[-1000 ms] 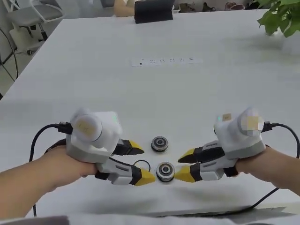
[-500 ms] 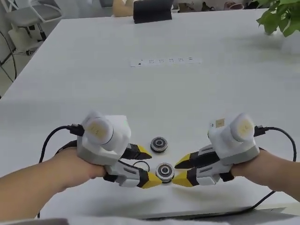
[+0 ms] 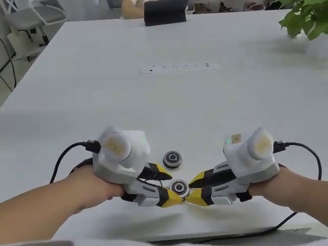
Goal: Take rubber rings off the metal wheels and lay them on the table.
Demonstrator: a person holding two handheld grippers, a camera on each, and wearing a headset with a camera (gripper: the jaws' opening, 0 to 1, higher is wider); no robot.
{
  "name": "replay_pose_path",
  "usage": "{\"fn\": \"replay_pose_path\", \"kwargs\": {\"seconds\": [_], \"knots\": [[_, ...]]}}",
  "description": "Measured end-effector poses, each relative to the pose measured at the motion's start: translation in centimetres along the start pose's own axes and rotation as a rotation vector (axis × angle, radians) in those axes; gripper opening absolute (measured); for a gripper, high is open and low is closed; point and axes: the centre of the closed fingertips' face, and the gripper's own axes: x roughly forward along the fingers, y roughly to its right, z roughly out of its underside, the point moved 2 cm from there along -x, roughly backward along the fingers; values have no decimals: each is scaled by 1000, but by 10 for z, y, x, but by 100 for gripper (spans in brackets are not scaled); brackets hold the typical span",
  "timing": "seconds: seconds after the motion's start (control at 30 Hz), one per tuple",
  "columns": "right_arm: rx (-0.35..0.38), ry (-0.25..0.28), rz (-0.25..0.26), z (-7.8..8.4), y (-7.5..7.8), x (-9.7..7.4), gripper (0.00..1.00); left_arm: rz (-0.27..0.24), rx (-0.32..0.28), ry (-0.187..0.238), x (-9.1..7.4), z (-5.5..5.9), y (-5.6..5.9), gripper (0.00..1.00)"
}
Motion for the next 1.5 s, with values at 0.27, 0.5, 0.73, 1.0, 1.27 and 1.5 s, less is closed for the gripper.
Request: {"fn": "replay_pose_path", "kwargs": {"seconds": [0.27, 0.5, 0.73, 1.0, 1.27, 1.5], "knots": [[-3, 6, 6, 1, 1, 0, 16, 1, -11, 20, 5, -3, 2, 22], [-7, 8, 10, 0, 1, 0, 15, -23, 29, 20, 7, -2, 3, 16], [-21, 4, 17, 0, 0, 1, 14, -79, 132, 9, 7, -1, -1, 10], [-69, -17, 38, 1, -1, 1, 13, -109, 114, 22, 9, -1, -2, 8], [-95, -35, 51, 1, 0, 0, 12, -117, 131, 17, 7, 0, -2, 8], [-101, -44, 57, 2, -1, 0, 12, -120, 144, 12, 7, -1, -1, 8]]}}
